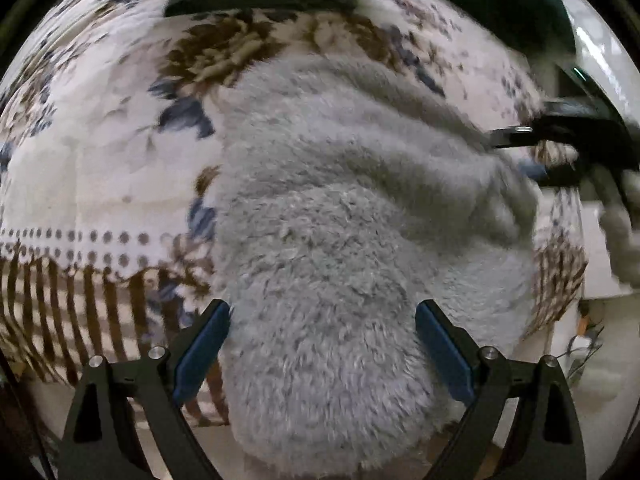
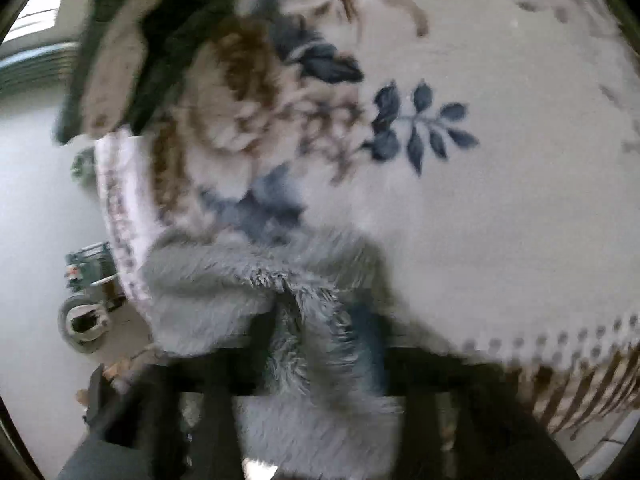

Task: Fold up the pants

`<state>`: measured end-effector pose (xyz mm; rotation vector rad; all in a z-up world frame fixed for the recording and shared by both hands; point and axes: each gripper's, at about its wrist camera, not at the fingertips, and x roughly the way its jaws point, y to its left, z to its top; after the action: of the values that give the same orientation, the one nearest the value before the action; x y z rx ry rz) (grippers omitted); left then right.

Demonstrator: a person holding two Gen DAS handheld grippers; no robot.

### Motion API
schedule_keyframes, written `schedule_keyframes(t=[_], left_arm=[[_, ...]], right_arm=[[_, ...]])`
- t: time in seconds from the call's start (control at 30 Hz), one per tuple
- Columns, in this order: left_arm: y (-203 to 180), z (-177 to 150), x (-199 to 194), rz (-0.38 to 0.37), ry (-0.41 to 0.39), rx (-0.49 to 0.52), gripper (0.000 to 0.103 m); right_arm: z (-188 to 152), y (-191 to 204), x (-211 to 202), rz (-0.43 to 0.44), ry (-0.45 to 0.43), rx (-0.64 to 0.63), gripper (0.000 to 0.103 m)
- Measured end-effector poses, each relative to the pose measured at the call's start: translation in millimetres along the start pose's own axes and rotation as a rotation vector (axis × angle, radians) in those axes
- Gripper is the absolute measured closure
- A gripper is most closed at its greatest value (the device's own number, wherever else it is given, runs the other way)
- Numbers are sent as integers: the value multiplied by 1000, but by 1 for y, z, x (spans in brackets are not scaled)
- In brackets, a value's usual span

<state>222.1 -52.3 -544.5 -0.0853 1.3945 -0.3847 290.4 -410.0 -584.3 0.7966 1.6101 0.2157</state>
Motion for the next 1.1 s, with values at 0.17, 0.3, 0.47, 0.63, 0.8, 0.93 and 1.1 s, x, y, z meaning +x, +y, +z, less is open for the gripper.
schedule_keyframes(t=[0.17,0.3,0.47,0.63,0.8,0.93,1.1], left_arm=[[8,5,-21,-24,-49,-56,9],[6,14,-14,16,-40,-32,9],[10,13,-3,45,-10,-17,9],[15,7,0,54,14,-7,9],[12,3,17,60,64,15,9],[6,9,-9,14,24,23,9],[7,59,-30,-48,-57,-12,9]], right_arm=[[-83,-42,-54,72,-169,201,25],[-149,-75,-11,226,-92,405,25],[-176,-62,51,231,-88,411,94],[-218,-53,18,181,-190,432,96],[-217,-83,67,151,-1,459,73],[-202,-58,30,70,-95,312,37],[-172,-17,-26,26,-311,174,33]])
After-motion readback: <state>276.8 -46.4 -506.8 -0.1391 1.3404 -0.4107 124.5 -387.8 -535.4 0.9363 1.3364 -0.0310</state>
